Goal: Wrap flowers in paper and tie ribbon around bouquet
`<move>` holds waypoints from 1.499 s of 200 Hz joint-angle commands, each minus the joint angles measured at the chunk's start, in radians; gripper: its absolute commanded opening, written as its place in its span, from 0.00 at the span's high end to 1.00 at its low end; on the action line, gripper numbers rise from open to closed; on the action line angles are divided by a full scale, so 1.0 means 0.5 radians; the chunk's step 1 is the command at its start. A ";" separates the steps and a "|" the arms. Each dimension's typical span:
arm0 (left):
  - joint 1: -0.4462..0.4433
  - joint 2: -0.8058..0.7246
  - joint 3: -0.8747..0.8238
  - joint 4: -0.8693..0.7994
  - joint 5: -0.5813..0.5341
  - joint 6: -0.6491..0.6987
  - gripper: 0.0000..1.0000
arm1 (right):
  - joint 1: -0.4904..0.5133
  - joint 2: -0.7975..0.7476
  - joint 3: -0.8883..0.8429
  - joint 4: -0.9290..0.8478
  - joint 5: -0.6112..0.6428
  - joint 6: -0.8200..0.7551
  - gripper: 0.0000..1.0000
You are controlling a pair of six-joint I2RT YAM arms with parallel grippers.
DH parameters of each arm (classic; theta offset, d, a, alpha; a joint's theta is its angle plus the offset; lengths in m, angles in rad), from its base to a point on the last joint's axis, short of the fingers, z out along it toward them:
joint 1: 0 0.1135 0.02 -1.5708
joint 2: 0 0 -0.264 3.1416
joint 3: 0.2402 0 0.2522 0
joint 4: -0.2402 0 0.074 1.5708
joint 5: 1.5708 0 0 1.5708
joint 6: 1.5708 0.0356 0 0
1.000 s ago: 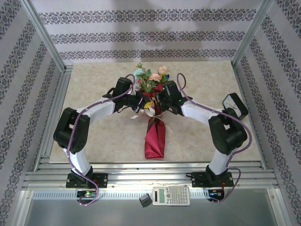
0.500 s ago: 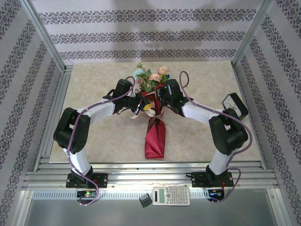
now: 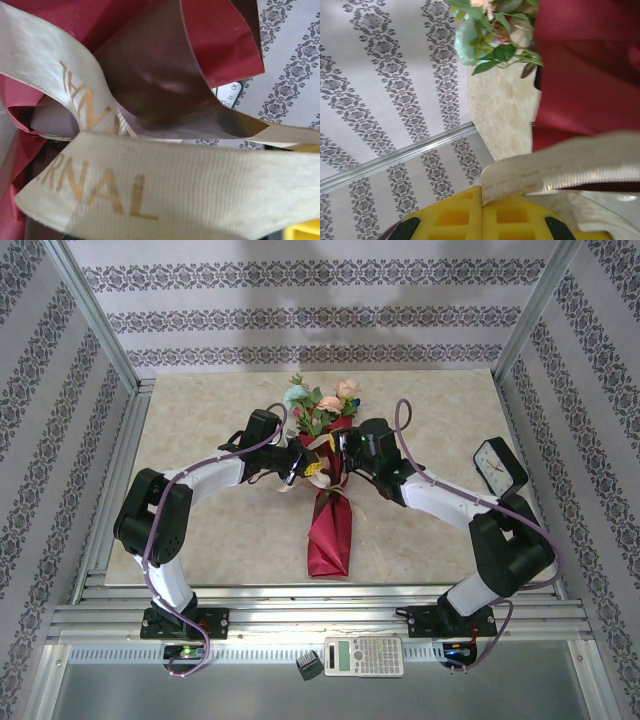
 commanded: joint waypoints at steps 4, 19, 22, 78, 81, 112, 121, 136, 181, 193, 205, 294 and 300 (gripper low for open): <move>-0.032 -0.089 -0.008 0.001 -0.025 0.023 1.00 | 0.025 -0.126 -0.141 0.014 -0.019 0.002 1.00; -0.035 -0.101 -0.007 -0.004 -0.028 0.026 1.00 | 0.023 -0.188 -0.207 -0.015 -0.007 -0.017 1.00; -0.033 -0.104 -0.009 -0.005 -0.027 0.026 1.00 | 0.023 -0.198 -0.217 -0.025 -0.004 -0.022 1.00; -0.048 -0.228 -0.055 -0.086 -0.044 0.045 1.00 | -0.018 -0.323 -0.376 -0.099 -0.001 -0.036 1.00; -0.049 -0.235 -0.058 -0.091 -0.044 0.047 1.00 | -0.020 -0.326 -0.375 -0.106 -0.010 -0.039 1.00; -0.048 -0.260 -0.098 -0.124 -0.061 0.045 1.00 | -0.020 -0.356 -0.408 -0.126 -0.059 -0.043 1.00; -0.051 -0.261 -0.107 -0.125 -0.070 0.042 1.00 | -0.020 -0.370 -0.426 -0.134 -0.071 -0.045 1.00; -0.051 -0.266 -0.124 -0.116 -0.084 0.034 1.00 | -0.020 -0.413 -0.459 -0.175 -0.077 -0.057 1.00; -0.051 -0.303 -0.174 -0.061 -0.088 -0.030 1.00 | -0.041 -0.524 -0.598 -0.206 -0.045 -0.051 1.00; -0.050 -0.312 -0.193 -0.048 -0.082 -0.050 1.00 | -0.050 -0.525 -0.599 -0.209 -0.046 -0.065 1.00; -0.051 -0.323 -0.215 -0.023 -0.079 -0.073 1.00 | -0.062 -0.511 -0.595 -0.204 -0.060 -0.079 1.00; -0.058 -0.393 -0.363 0.136 -0.080 -0.238 1.00 | -0.063 -0.460 -0.519 -0.192 -0.287 -0.220 1.00; -0.061 -0.393 -0.373 0.161 -0.083 -0.258 1.00 | -0.056 -0.451 -0.501 -0.203 -0.313 -0.236 1.00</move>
